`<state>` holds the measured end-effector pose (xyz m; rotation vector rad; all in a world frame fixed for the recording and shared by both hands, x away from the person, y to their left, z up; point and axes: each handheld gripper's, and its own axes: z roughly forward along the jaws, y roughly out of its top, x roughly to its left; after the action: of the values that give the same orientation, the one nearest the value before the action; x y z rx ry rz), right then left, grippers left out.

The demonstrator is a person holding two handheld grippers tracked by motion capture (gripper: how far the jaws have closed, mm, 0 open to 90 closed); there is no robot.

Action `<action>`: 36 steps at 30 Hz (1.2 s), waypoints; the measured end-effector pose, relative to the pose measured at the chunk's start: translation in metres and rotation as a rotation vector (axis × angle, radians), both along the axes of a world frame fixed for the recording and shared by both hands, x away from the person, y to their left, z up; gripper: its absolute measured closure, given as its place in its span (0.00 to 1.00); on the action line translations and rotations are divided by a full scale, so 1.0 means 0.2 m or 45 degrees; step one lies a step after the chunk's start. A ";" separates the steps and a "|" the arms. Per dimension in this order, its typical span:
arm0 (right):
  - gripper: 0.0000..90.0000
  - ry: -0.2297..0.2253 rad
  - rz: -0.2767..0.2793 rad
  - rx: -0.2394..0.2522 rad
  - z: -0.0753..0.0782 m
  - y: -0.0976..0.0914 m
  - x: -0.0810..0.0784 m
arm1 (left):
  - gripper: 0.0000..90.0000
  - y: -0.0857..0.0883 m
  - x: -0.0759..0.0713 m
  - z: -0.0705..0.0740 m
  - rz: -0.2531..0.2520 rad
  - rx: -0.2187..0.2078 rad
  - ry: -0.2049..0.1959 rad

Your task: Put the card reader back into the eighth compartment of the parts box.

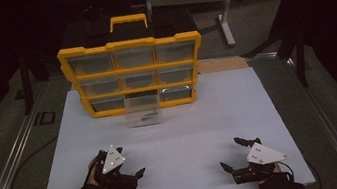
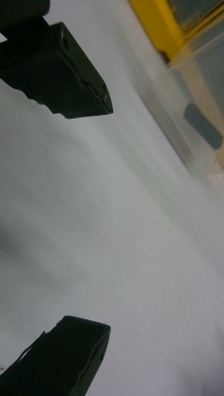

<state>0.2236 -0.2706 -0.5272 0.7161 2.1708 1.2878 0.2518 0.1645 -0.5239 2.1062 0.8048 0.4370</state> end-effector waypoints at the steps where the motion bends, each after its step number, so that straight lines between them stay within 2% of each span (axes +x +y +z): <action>1: 0.10 0.001 0.000 0.000 0.00 0.00 0.00 | 0.00 0.00 0.00 -0.01 -0.005 0.001 0.013; 3: 0.10 0.000 0.000 0.000 0.00 0.00 0.00 | 0.00 0.00 -0.01 -0.02 -0.010 0.009 0.023; 4: 0.10 -0.003 -0.002 0.002 0.00 0.00 0.00 | 0.00 -0.01 -0.01 -0.04 -0.020 0.032 0.031; 7: 0.10 -0.006 -0.005 0.000 0.00 0.00 0.00 | 0.00 -0.02 -0.02 -0.05 -0.028 0.037 0.031; 22: 0.10 -0.016 0.001 -0.006 0.01 0.00 0.00 | 0.00 -0.01 -0.02 -0.07 -0.001 0.016 0.014; 36: 0.10 -0.012 0.005 -0.009 0.00 0.00 0.00 | 0.00 0.00 -0.01 -0.07 0.004 0.001 0.029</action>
<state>0.2232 -0.2707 -0.5267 0.7021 2.1691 1.2818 0.2489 0.1655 -0.5372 2.1139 0.8213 0.4158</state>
